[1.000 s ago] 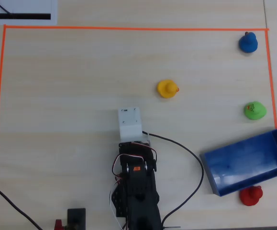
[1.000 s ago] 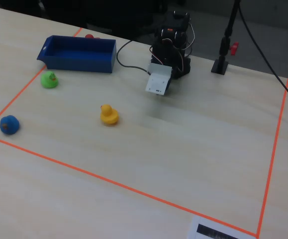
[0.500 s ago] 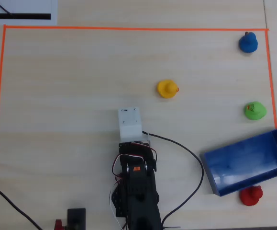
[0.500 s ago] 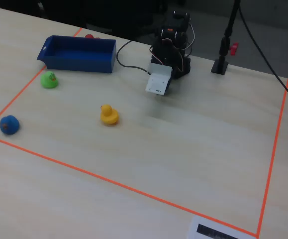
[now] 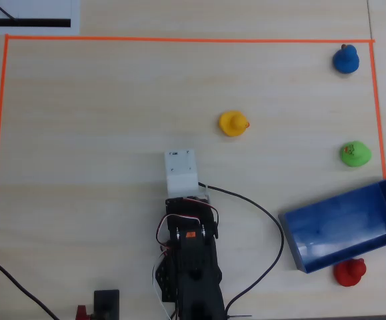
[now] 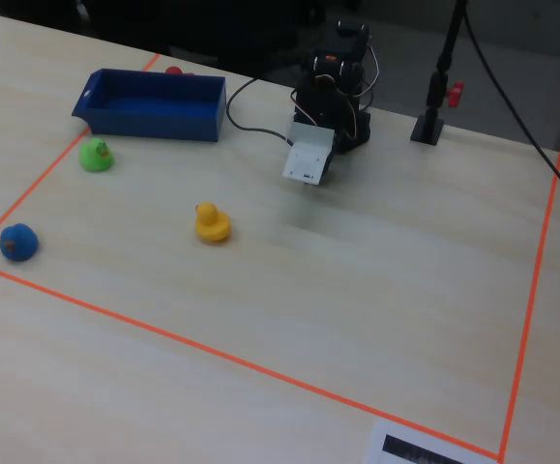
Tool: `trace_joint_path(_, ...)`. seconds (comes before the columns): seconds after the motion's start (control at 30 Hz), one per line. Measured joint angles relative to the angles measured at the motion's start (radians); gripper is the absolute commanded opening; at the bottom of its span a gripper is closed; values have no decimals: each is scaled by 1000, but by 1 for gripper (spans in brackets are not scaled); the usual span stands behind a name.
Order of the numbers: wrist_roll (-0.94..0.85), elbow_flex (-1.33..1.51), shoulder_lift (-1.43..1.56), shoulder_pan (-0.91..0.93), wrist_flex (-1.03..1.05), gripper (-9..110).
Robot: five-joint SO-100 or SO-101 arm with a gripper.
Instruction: Grasp green duck and put it into box.
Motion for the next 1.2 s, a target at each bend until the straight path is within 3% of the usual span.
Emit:
trace_joint_path(0.93, -8, -2, -15, 0, -5, 0)
trace_joint_path(1.2, -184, -137, -330, 169, -227, 0)
